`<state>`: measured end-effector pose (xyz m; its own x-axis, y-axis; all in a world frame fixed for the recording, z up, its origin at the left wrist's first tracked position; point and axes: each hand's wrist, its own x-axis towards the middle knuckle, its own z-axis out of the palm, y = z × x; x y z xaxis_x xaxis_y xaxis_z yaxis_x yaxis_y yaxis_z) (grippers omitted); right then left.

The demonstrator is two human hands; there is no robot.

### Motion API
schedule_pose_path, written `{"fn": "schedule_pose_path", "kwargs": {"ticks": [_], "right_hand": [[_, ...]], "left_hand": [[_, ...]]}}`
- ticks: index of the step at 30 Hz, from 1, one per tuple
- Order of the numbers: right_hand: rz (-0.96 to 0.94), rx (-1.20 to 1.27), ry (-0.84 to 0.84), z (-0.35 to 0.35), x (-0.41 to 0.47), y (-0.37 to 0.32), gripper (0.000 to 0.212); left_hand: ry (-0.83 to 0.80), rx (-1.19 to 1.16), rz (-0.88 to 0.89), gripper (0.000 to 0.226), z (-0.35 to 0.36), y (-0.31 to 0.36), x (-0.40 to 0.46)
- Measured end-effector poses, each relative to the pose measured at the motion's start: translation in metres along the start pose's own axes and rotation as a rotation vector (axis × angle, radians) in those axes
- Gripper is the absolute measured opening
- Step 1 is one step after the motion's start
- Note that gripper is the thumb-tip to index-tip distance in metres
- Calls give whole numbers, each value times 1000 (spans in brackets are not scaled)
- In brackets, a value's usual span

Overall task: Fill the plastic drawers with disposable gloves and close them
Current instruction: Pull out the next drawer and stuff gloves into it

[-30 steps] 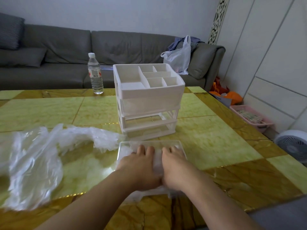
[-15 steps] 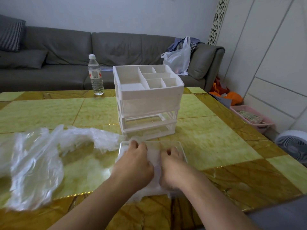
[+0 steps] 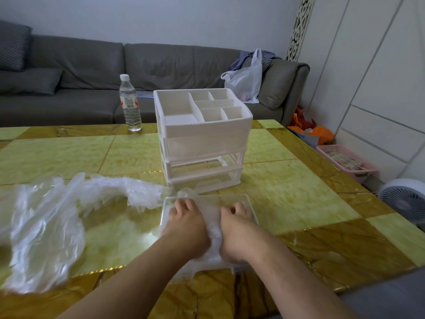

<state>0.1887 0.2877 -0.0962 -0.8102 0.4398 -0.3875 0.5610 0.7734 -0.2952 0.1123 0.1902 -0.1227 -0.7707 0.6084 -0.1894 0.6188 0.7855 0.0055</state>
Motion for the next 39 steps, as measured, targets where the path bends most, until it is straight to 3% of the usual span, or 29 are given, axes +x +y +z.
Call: {"fn": "schedule_pose_path", "kwargs": {"ticks": [4, 10, 13, 16, 19, 23, 26, 29, 30, 32, 39], "right_hand": [[-13, 14, 15, 0, 0, 1, 86], [-17, 21, 7, 1, -2, 0, 101], [-22, 9, -20, -2, -2, -6, 118], [-10, -49, -64, 1, 4, -9, 119], [-22, -168, -55, 8, 11, -8, 100], [-36, -196, -59, 5, 6, -8, 77], [-19, -201, -60, 5, 7, -11, 88], [-24, -156, -62, 3, 5, -13, 97], [-36, -130, -57, 3, 4, -12, 102], [-53, -83, -40, 1, 1, -11, 106], [-35, -3, -60, -3, -2, -3, 109]], "left_hand": [[3, -66, -34, 97, 17, -3, 7], [-14, -337, -26, 67, -7, -7, -11], [167, -171, 82, 62, -21, -8, -29], [296, -17, 211, 69, -31, -4, -36], [211, -13, 255, 70, -33, 0, -28], [72, -104, 196, 53, -30, 4, -19], [127, -136, 104, 35, -24, 2, -16], [187, 19, 85, 56, -12, -4, -13], [196, 58, 75, 49, -5, -7, -9], [175, 50, 58, 40, 7, -10, -2], [-21, -219, -71, 56, 17, -1, 14]]}}
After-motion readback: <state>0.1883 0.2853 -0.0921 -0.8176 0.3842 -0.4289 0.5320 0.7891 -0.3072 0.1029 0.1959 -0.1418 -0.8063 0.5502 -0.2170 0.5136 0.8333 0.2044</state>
